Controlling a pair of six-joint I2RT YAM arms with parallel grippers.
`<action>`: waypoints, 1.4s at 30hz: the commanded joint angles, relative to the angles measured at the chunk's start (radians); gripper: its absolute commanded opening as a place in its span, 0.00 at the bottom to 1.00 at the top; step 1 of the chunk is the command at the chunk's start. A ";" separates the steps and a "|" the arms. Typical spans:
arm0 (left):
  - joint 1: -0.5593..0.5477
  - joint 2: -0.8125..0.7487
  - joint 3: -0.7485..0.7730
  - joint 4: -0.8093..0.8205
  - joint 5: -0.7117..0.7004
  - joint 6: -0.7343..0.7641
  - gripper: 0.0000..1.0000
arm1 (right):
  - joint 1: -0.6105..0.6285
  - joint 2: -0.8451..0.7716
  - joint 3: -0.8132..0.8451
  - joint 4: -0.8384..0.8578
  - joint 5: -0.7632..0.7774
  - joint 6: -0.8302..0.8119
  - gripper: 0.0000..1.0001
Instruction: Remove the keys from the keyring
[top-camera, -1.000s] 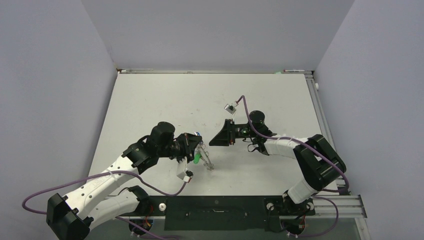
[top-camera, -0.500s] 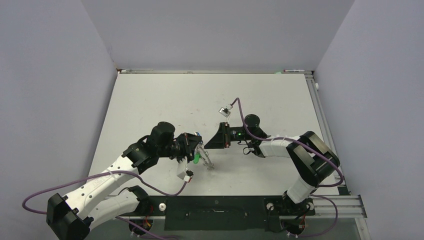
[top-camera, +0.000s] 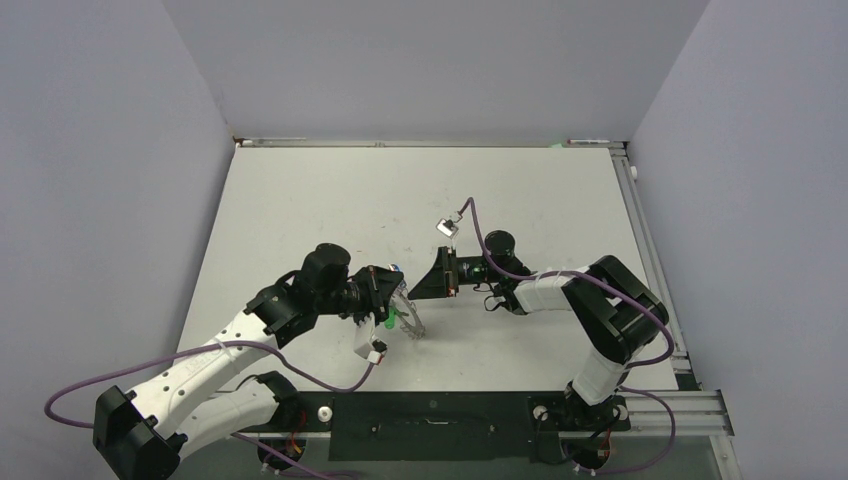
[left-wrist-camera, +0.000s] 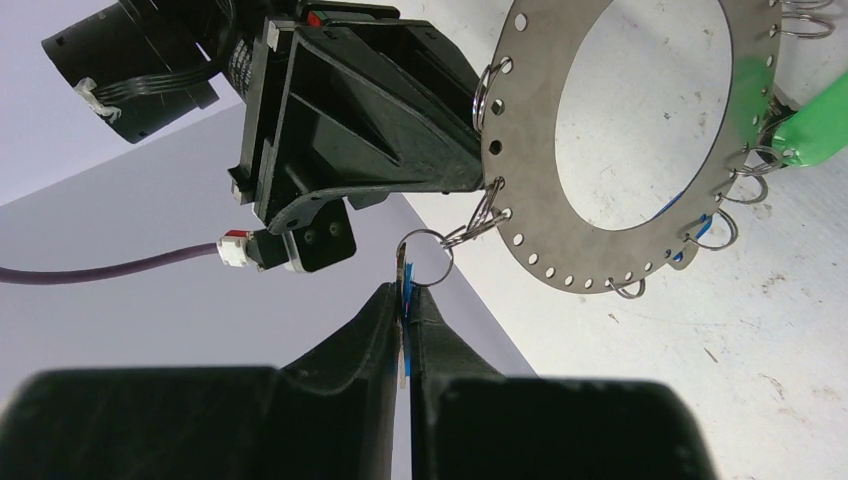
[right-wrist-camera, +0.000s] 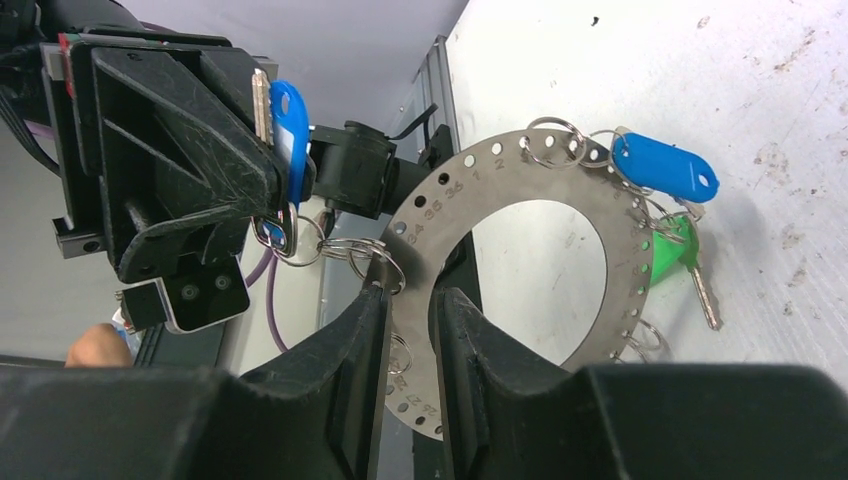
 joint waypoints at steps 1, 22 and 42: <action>-0.001 -0.006 0.049 0.047 0.024 -0.010 0.00 | 0.007 0.007 0.014 0.135 0.007 0.053 0.24; 0.002 -0.008 0.054 0.042 0.015 -0.069 0.00 | 0.005 -0.056 0.025 0.056 -0.005 -0.102 0.05; 0.014 0.027 0.060 0.072 0.004 -0.124 0.00 | 0.033 -0.174 0.201 -0.654 -0.005 -0.776 0.05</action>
